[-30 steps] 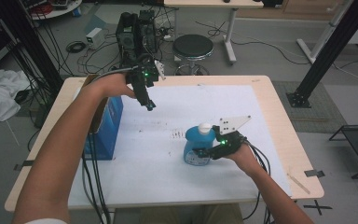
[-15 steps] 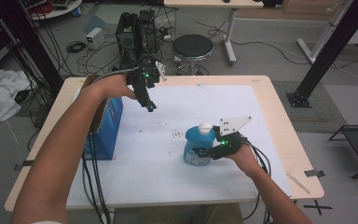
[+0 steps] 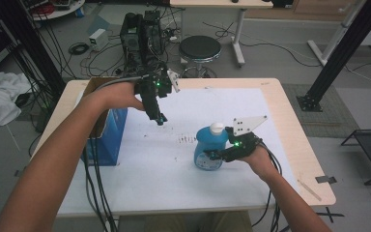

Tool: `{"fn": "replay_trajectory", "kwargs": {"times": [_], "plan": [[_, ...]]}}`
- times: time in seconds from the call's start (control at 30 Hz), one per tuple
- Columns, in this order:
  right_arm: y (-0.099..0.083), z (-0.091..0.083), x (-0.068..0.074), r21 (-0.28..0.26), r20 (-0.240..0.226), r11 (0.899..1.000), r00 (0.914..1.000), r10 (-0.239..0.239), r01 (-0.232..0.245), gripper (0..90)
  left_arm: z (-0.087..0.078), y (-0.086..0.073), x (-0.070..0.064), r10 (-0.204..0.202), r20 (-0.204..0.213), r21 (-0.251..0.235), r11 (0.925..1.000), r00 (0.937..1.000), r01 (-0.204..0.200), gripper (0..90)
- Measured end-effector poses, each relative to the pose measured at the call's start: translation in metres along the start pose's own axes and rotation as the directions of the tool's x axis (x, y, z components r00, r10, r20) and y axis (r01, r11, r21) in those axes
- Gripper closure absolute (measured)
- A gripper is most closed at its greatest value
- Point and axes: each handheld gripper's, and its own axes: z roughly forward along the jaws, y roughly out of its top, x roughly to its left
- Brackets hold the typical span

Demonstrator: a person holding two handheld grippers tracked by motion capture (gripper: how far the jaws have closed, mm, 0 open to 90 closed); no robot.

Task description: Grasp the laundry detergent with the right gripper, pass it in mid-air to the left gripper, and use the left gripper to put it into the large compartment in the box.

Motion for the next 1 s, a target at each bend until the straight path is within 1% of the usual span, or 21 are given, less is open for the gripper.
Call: {"fn": "replay_trajectory", "kwargs": {"times": [0.07,0.1,0.13,0.2,0.23,0.27,0.3,0.4,0.43,0.5,0.57,0.6,0.63,0.67,0.7,0.73,0.77,0.87,0.9,0.93,1.0], "plan": [[0.005,-0.003,0.0,0.013,-0.005,1.0,1.0,-0.005,0.005,43.5,-0.003,0.006,-0.007,0.002,0.012,-0.007,1.0,0.9999,-0.002,11.9],[0.008,-0.004,0.0,0.025,0.001,1.0,1.0,-0.006,0.006,43.5,-0.004,0.009,-0.011,0.01,0.017,-0.011,0.9999,0.9998,-0.01,11.9],[0.01,-0.005,0.0,0.032,0.003,0.999,0.9996,-0.026,0.026,43.5,-0.005,0.012,-0.014,0.013,0.024,-0.013,0.9998,0.9996,-0.013,11.9],[0.016,-0.006,0.001,0.059,-0.005,0.998,0.9996,-0.028,0.028,43.5,-0.005,0.018,-0.021,0.025,0.037,-0.017,0.9995,0.999,-0.025,11.9],[0.017,-0.006,0.001,0.059,-0.009,0.998,0.9997,-0.021,0.022,43.6,-0.006,0.021,-0.024,0.031,0.043,-0.013,0.9994,0.9986,-0.031,11.9],[0.02,-0.007,0.001,0.073,-0.016,0.997,0.9997,-0.019,0.02,43.6,-0.007,0.023,-0.026,0.034,0.047,-0.009,0.9994,0.9983,-0.034,11.9],[0.021,-0.006,0.001,0.068,-0.01,0.997,0.9997,-0.023,0.024,43.6,-0.007,0.026,-0.029,0.037,0.05,-0.009,0.9993,0.9981,-0.036,11.9],[0.026,-0.005,0.0,0.095,-0.012,0.995,0.9996,-0.027,0.028,43.6,-0.01,0.033,-0.035,0.045,0.059,-0.011,0.999,0.9973,-0.044,11.9],[0.028,-0.004,0.001,0.102,-0.016,0.995,0.9998,-0.015,0.017,43.6,-0.011,0.036,-0.037,0.046,0.062,-0.009,0.9989,0.997,-0.046,11.9],[0.032,-0.004,0.001,0.111,-0.015,0.993,0.9994,-0.032,0.033,43.7,-0.013,0.04,-0.04,0.046,0.063,-0.009,0.9989,0.997,-0.046,11.9],[0.036,-0.004,0.002,0.116,-0.025,0.993,0.9994,-0.024,0.026,43.7,-0.015,0.044,-0.043,0.05,0.061,-0.012,0.9987,0.9969,-0.049,11.9],[0.038,-0.004,0.001,0.115,-0.025,0.993,0.9992,-0.031,0.034,43.7,-0.015,0.044,-0.043,0.05,0.061,-0.012,0.9987,0.9969,-0.049,11.9],[0.04,-0.004,0.001,0.12,-0.027,0.992,0.9992,-0.03,0.033,43.7,-0.017,0.048,-0.046,0.052,0.066,-0.017,0.9985,0.9964,-0.051,11.9],[0.042,-0.003,0.002,0.126,-0.028,0.991,0.9991,-0.033,0.036,43.8,-0.018,0.05,-0.047,0.06,0.057,-0.014,0.9981,0.9966,-0.059,11.9],[0.044,-0.003,0.002,0.129,-0.034,0.991,0.999,-0.028,0.032,43.8,-0.019,0.051,-0.049,0.059,0.063,-0.014,0.9982,0.9963,-0.058,11.9],[0.046,-0.002,0.002,0.121,-0.034,0.992,0.9988,-0.036,0.039,43.7,-0.02,0.053,-0.05,0.062,0.064,-0.013,0.998,0.996,-0.061,11.9],[0.048,-0.002,0.002,0.134,-0.041,0.99,0.9984,-0.038,0.043,43.8,-0.02,0.054,-0.051,0.06,0.064,-0.016,0.9981,0.9961,-0.059,11.9],[0.052,-0.001,0.002,0.121,-0.048,0.991,0.9978,-0.045,0.05,43.8,-0.021,0.059,-0.053,0.067,0.068,-0.011,0.9977,0.9954,-0.067,11.9],[0.053,0.0,0.004,0.126,-0.057,0.991,0.9979,-0.03,0.037,43.8,-0.021,0.06,-0.053,0.063,0.073,-0.015,0.998,0.9954,-0.062,11.9],[0.054,0.0,0.003,0.122,-0.055,0.991,0.9974,-0.047,0.054,43.8,-0.022,0.061,-0.053,0.065,0.075,-0.016,0.9978,0.9951,-0.064,11.9],[0.056,0.002,0.004,0.125,-0.064,0.991,0.997,-0.043,0.051,43.9,-0.022,0.064,-0.054,0.063,0.079,-0.017,0.998,0.9949,-0.062,11.9]]}}
